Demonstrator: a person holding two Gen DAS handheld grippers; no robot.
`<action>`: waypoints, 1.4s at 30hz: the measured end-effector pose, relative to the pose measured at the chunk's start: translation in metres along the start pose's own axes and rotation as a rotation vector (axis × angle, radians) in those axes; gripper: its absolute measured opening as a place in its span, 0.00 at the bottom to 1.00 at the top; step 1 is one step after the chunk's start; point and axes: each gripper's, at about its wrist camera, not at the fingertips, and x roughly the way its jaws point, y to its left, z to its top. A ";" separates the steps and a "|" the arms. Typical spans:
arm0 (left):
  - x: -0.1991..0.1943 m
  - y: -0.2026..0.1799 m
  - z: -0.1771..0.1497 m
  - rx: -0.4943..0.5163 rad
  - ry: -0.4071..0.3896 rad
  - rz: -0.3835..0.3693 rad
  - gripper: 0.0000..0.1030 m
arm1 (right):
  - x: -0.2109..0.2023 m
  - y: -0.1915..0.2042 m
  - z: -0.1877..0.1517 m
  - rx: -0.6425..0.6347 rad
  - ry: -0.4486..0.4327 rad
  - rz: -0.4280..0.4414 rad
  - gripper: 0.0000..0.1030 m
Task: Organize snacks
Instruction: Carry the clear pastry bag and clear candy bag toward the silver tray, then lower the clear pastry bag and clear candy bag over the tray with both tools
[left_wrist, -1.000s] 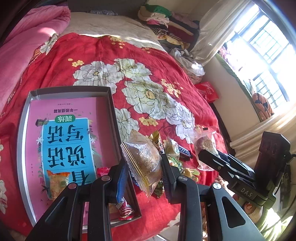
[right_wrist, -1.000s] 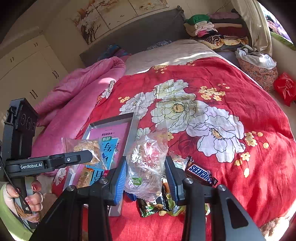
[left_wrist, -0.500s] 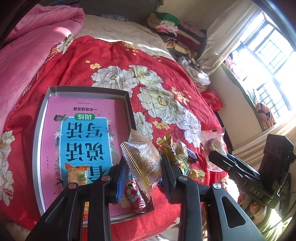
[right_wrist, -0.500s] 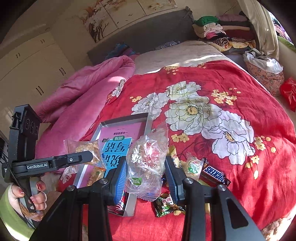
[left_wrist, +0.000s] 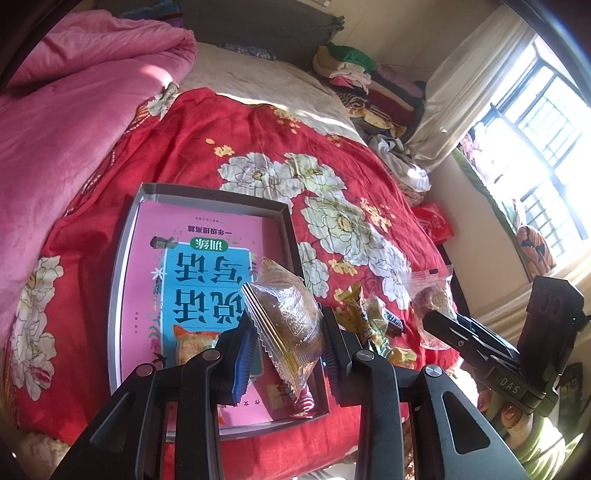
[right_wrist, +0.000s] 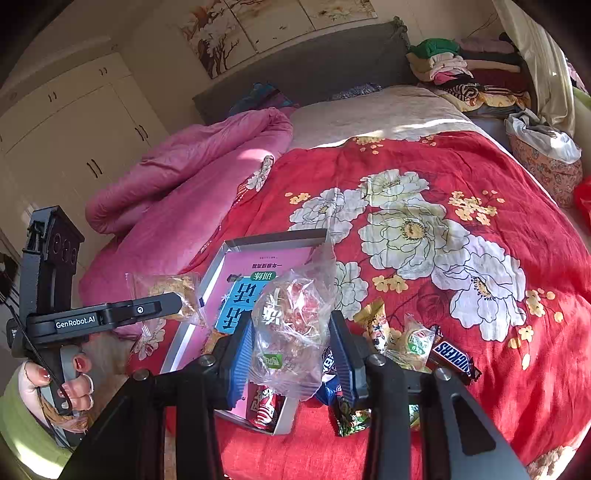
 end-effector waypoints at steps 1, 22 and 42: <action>-0.002 0.002 0.000 -0.006 -0.005 0.002 0.33 | 0.001 0.002 0.000 -0.004 0.002 0.002 0.39; -0.021 0.047 -0.014 -0.075 -0.033 0.075 0.33 | 0.027 0.044 -0.006 -0.088 0.059 0.067 0.39; -0.007 0.080 -0.040 -0.088 0.001 0.162 0.33 | 0.049 0.064 -0.024 -0.116 0.128 0.074 0.39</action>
